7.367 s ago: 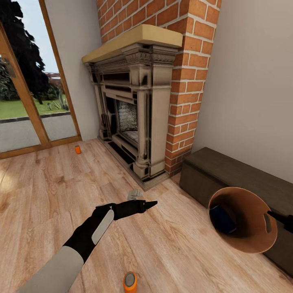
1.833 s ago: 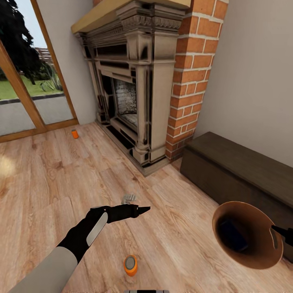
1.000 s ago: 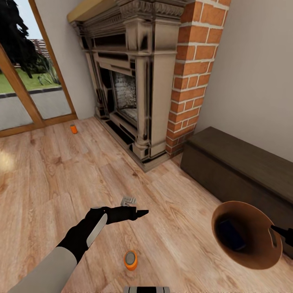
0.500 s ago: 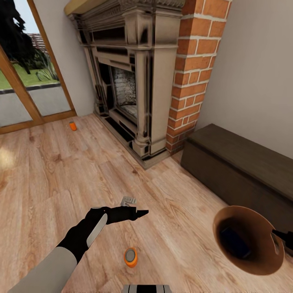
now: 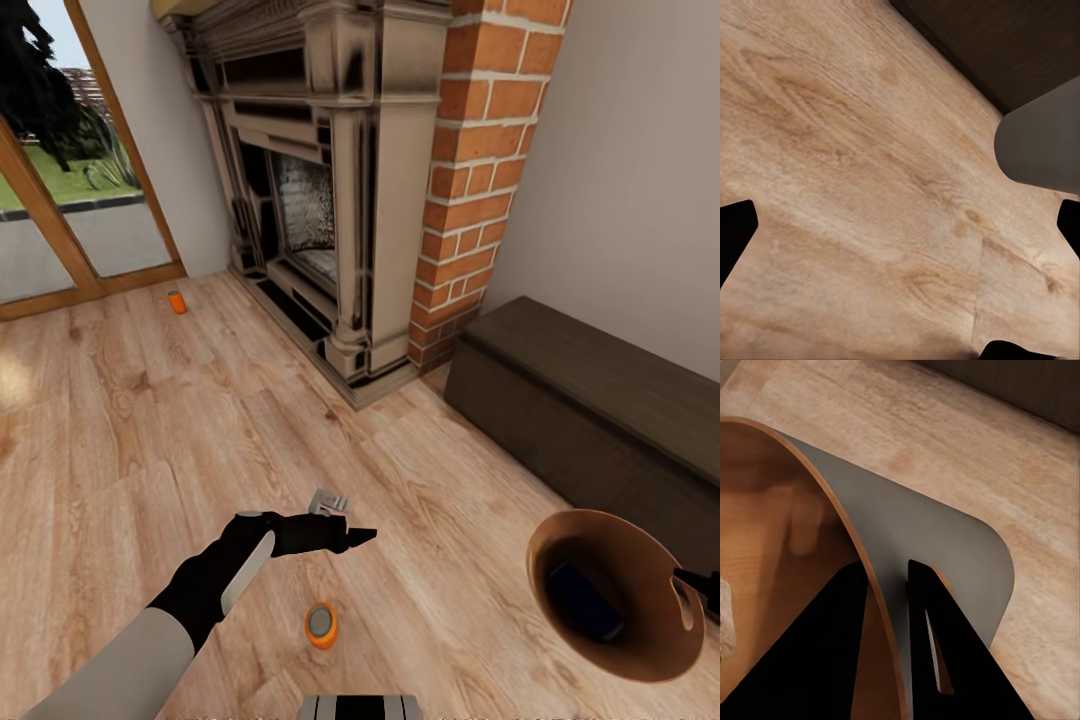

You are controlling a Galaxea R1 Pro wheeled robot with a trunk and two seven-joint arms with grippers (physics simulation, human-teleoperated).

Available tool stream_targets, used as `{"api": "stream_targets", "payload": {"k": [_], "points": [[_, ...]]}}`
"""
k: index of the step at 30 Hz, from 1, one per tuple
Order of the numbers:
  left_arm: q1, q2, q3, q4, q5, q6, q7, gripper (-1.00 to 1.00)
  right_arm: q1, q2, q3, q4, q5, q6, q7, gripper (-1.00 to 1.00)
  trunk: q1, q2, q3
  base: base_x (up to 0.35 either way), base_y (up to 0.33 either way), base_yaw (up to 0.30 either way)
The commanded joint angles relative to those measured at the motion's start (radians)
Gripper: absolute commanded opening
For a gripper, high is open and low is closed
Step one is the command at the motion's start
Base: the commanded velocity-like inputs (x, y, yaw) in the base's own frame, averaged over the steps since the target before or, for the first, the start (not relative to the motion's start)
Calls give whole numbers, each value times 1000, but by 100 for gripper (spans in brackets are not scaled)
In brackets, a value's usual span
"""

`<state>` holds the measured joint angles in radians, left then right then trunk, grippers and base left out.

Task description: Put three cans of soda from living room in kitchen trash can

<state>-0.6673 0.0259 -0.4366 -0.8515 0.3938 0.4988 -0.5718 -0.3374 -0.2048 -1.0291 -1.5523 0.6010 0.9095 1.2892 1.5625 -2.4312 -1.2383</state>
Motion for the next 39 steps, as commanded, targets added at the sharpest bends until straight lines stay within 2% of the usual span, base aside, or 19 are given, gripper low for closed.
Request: {"api": "stream_targets", "payload": {"k": [1, 16, 26, 30, 39], "points": [[0, 0, 0, 1, 0, 0, 0, 100, -1, 0, 0, 0, -7, 8, 4, -100, 0, 0, -2, 0, 0, 0], [0, 2, -1, 0, 0, -1, -6, 100, -1, -2, 0, -3, -9, 8, 7, -100, 0, 0, -25, 0, 0, 0], [0, 9, 2, -2, 4, -2, -11, 100, -1, -3, -2, -4, -10, 8, 7, -100, 0, 0, -27, 0, 0, 0], [0, 9, 2, -3, 5, -2, -11, 100, -1, -4, -26, -5, -10, 8, 18, -100, 0, 0, -27, 0, 0, 0], [0, 12, 2, -4, 5, -6, -12, 100, 0, 1, -52, -8, -2, -9, 45, -100, 0, 0, -27, 0, 0, 0]]}}
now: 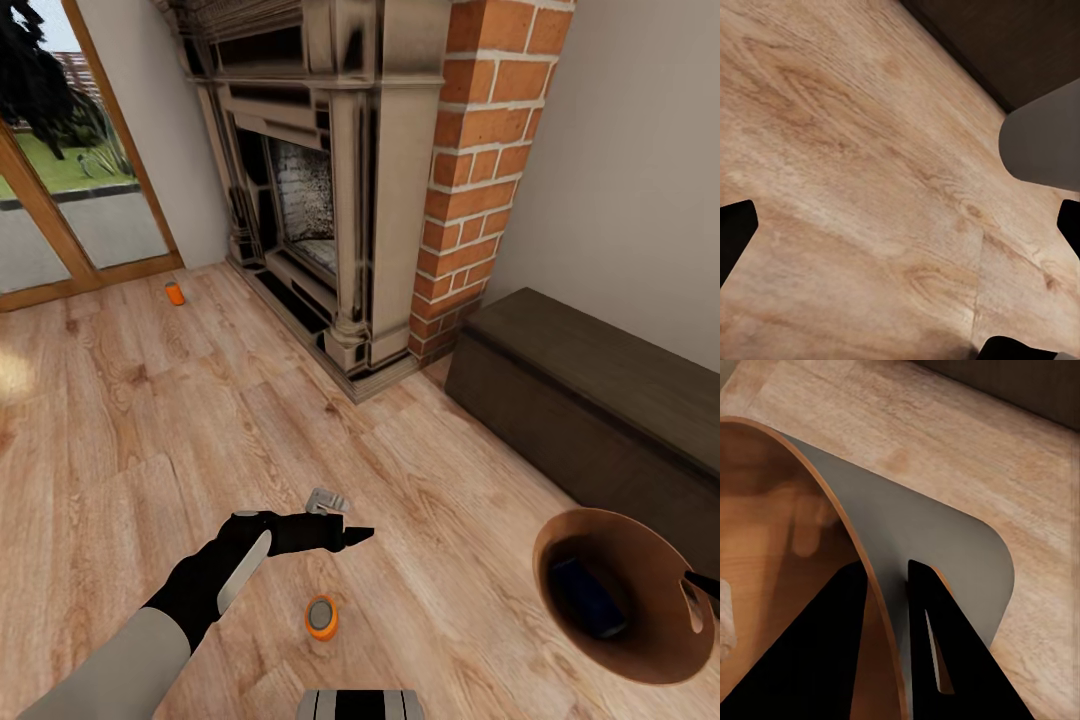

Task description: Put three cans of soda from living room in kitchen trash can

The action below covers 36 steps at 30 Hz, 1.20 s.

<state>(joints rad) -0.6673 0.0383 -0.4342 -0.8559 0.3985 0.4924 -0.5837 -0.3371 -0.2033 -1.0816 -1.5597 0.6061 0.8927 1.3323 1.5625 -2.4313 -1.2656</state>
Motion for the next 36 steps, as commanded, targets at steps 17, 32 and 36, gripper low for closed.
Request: {"api": "stream_targets", "payload": {"k": [17, 32, 36], "points": [[0, 0, 0, 1, 0, -2, 2, 100, 0, -10, -44, 0, -3, -6, 2, -100, 0, 0, 0, 0, 0, 0], [0, 0, 0, 0, 0, -2, 2, 100, 0, -10, -45, 0, -16, 16, 2, -100, 0, 0, 0, 0, 0, 0], [0, 0, 0, 0, 0, -2, 2, 100, 0, -10, -45, 0, -16, 16, 2, -100, 0, 0, 0, 0, 0, 0]]}}
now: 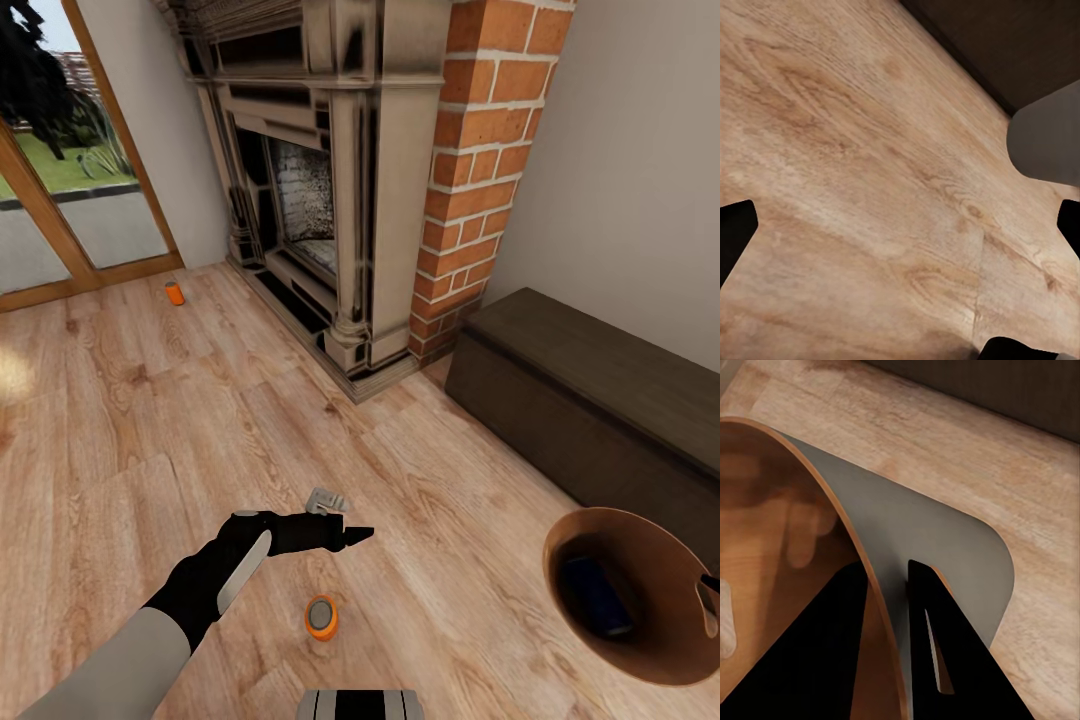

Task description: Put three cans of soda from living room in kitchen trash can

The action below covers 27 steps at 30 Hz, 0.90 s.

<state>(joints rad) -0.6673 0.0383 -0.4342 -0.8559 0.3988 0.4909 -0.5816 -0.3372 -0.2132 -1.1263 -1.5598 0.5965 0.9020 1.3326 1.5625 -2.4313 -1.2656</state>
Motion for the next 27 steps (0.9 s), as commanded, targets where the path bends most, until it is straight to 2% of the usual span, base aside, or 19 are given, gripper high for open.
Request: {"api": "stream_targets", "payload": {"k": [1, 14, 20, 27], "points": [[0, 0, 0, 0, 0, 0, 0, 100, 0, 0, 0, 0, -6, 6, 2, -100, 0, 0, 0, 0, 0, 0], [0, 0, 0, -2, 0, 0, 0, 100, 0, 0, 0, 0, -6, 7, 2, -100, 0, 0, 0, 0, 0, -3], [0, 0, 0, -2, 0, 0, 0, 100, 0, 0, -12, 0, -6, 8, 2, -100, 0, 0, 0, 0, 0, -154], [0, 0, 0, -2, 0, 0, 0, 100, 0, 0, -22, 0, -6, 8, 2, -100, 0, 0, 0, 0, 0, -29]]}}
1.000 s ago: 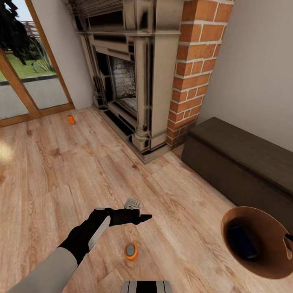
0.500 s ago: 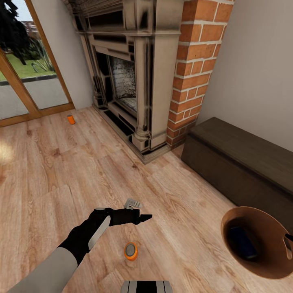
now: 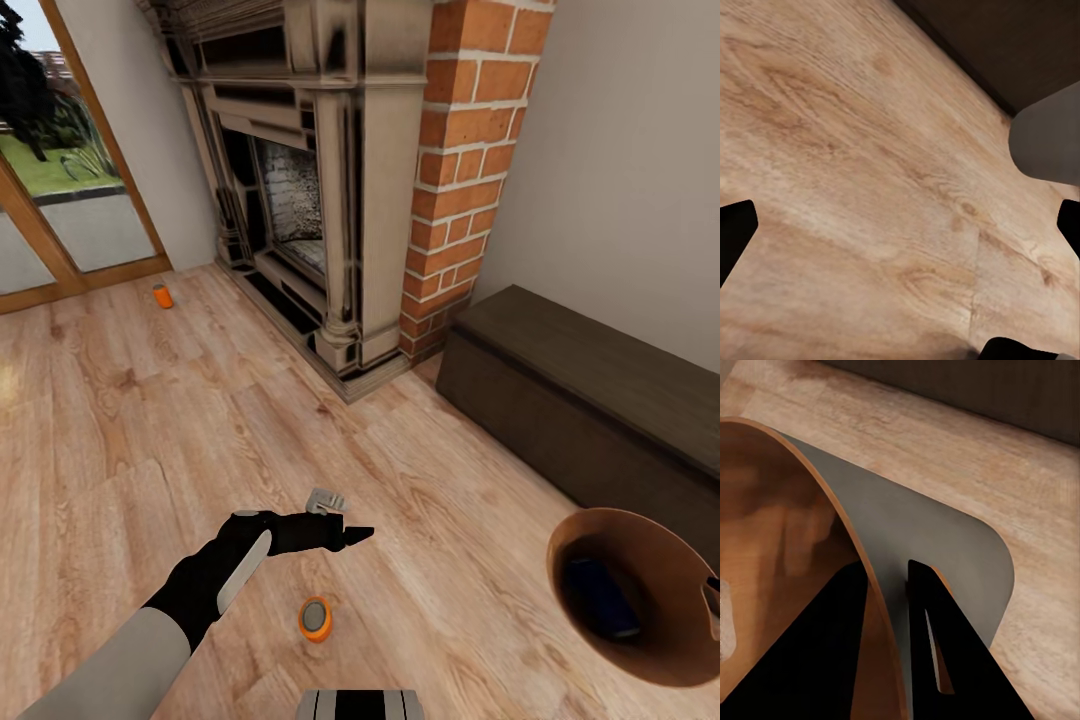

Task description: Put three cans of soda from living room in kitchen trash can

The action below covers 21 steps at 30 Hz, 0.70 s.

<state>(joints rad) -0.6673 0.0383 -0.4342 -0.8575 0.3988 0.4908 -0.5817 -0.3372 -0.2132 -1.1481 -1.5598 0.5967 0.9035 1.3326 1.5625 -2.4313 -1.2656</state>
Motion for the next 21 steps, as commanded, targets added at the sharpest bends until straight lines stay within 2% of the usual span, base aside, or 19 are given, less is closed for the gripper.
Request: {"api": "stream_targets", "payload": {"k": [1, 13, 21], "points": [[0, 0, 0, 0, 0, 0, 0, 100, 0, 0, 0, 0, -6, 7, 2, -100, 0, 0, 0, 0, 0, -115], [0, 0, 0, 3, 0, 0, 0, 100, 0, 0, -1, 0, -6, 8, 2, -100, 0, 0, 0, 0, 0, -239], [0, 0, 0, 3, 0, 0, 0, 100, 0, 0, -1, 0, -6, 8, 2, -100, 0, 0, 0, 0, 0, -58]]}}
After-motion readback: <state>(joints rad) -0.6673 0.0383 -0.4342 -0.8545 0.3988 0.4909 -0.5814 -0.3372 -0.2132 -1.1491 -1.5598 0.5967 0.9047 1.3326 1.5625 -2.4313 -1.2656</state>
